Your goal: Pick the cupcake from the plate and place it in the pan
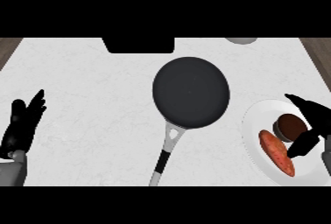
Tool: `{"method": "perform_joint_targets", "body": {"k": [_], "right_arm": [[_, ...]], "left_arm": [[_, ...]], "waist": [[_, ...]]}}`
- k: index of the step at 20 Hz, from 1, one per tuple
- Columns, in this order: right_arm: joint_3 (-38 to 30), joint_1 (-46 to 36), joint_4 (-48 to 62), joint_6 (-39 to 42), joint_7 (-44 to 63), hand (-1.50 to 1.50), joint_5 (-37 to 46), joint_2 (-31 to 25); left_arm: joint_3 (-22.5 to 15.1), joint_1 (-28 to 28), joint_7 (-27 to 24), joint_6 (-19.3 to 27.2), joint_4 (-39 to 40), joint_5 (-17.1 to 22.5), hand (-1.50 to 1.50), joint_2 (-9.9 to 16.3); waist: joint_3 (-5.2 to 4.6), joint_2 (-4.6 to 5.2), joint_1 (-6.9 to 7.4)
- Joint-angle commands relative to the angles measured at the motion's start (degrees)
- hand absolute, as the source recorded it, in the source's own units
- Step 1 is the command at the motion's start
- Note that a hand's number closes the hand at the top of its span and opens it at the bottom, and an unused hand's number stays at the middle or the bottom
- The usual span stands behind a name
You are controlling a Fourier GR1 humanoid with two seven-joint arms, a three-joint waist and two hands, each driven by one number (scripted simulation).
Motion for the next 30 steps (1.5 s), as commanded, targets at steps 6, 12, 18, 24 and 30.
{"method": "perform_joint_targets", "body": {"k": [6,12,18,24,30], "right_arm": [[-1.05,-0.31,4.24,0.88,-4.24,1.50,6.91,2.37],[0.49,-2.53,9.99,-8.85,-10.68,1.50,14.86,2.13],[-0.23,2.61,6.22,-9.24,-19.44,1.50,15.60,0.19],[-1.60,7.35,3.87,-11.34,-33.64,1.50,14.02,-4.12],[-8.80,7.52,-3.95,-18.20,-38.25,1.50,9.82,-3.38]], "left_arm": [[1.98,3.01,0.95,-1.09,-4.17,-2.11,0.00,-1.82],[2.78,-2.76,4.62,-2.81,-1.43,-2.12,0.00,-0.41],[3.72,1.56,-3.05,-2.40,1.16,-3.39,0.00,-2.97],[3.53,2.96,-0.87,-1.76,-2.74,-3.49,0.00,-4.31],[3.69,1.26,3.38,-2.79,-4.39,-3.56,0.00,-3.38]], "waist": [[0.02,-0.03,0.07],[0.05,0.07,0.08],[0.02,0.04,-0.20],[0.03,-0.01,-0.11],[0.08,-0.22,-0.73]]}}
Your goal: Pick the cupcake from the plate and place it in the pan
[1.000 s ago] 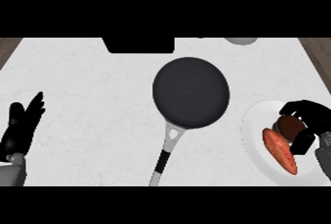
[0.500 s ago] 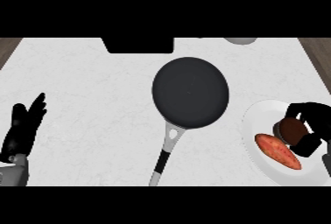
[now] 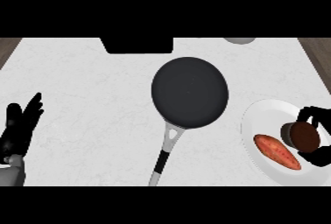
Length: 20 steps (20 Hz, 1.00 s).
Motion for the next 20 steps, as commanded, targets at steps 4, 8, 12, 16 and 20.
{"method": "perform_joint_targets", "body": {"k": [4,8,12,16,20], "right_arm": [[-6.92,-0.58,-11.54,-9.03,-8.29,1.50,-7.99,3.33],[-7.08,1.77,-18.26,-7.25,-6.97,1.50,-9.48,5.56],[-2.45,-7.02,-20.07,-3.41,2.58,1.50,-8.50,9.94],[-1.33,-10.27,-17.97,-2.22,6.37,1.50,-8.70,13.65],[1.61,-21.03,-10.10,-3.75,11.26,1.50,-7.50,19.56]], "left_arm": [[-0.22,2.54,-2.82,0.49,1.17,-1.17,0.00,-0.68],[-1.75,-0.90,2.40,1.52,-2.30,-2.40,0.00,-1.77],[-0.84,-2.64,-1.99,1.33,3.95,-2.64,0.00,-2.36],[0.64,1.17,-0.85,-2.09,-1.16,-0.36,0.00,-0.61],[-0.91,-2.59,-1.35,0.63,3.44,-3.22,0.00,-2.70]], "waist": [[0.01,-0.26,-0.84],[0.04,-0.02,-0.15],[0.00,0.20,0.45],[0.03,0.11,0.98],[0.02,0.31,1.14]]}}
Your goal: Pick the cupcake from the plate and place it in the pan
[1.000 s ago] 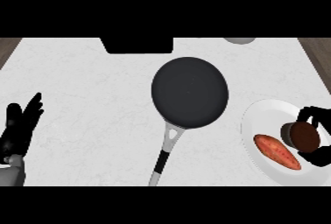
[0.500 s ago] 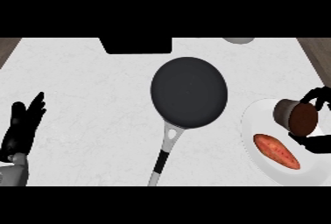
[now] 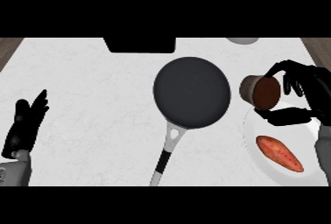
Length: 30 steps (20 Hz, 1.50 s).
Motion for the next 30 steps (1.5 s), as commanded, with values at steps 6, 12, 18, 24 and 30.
{"method": "perform_joint_targets", "body": {"k": [6,12,18,24,30], "right_arm": [[5.72,-18.23,20.67,-6.81,7.73,1.50,5.67,13.96],[2.19,-27.42,43.10,-14.08,0.84,1.50,6.63,16.98],[-0.59,-31.92,61.84,-22.76,-8.17,1.50,6.74,20.43],[-4.04,-35.92,71.91,-23.01,-12.06,1.50,-1.42,22.54],[-3.88,-40.42,80.71,-24.88,-14.75,-1.50,-6.70,22.60]], "left_arm": [[-0.44,-0.61,-1.14,0.36,0.82,-0.89,0.00,-1.43],[0.25,-1.41,-2.21,-0.26,2.40,-0.75,0.00,-1.29],[-0.39,-4.45,0.04,0.11,2.47,-1.54,0.00,-1.59],[-0.67,-4.11,1.03,-0.72,1.29,-1.41,0.00,-1.54],[-1.41,-6.37,-0.59,-0.14,3.79,-2.45,0.00,-2.31]], "waist": [[0.00,0.31,1.06],[0.03,0.40,1.05],[0.07,0.75,1.59],[0.11,0.96,2.52],[0.12,1.84,4.81]]}}
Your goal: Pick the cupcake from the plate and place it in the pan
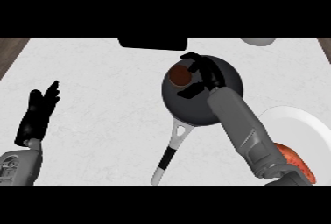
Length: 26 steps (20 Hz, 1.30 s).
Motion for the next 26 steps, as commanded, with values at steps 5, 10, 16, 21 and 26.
{"method": "perform_joint_targets", "body": {"k": [5,10,16,21,26], "right_arm": [[-2.38,-3.18,6.98,-3.79,-7.87,-1.50,-7.46,0.49],[-5.63,-1.12,7.07,-7.08,-16.64,-1.50,-14.06,0.51],[-9.90,-6.02,6.80,-8.41,-15.29,-1.50,-18.46,0.51],[-12.51,-5.15,6.70,-5.46,-13.67,-1.50,-19.78,-6.46],[-13.60,0.12,2.50,0.15,-14.81,-1.50,-21.95,-12.86]], "left_arm": [[-1.75,-3.56,2.90,0.41,-1.59,-1.08,0.00,-1.01],[-0.19,-1.43,0.55,-1.19,0.03,0.02,0.00,0.43],[1.65,1.73,-1.20,-1.53,-0.56,1.06,0.00,1.26],[2.09,1.42,1.35,-0.15,-1.32,0.59,0.00,0.85],[2.55,2.69,1.08,0.35,-0.80,0.24,0.00,0.66]], "waist": [[0.14,0.53,1.63],[0.10,0.46,1.52],[0.00,-0.41,-1.04],[-0.01,-0.67,-2.67],[-0.05,-1.42,-4.52]]}}
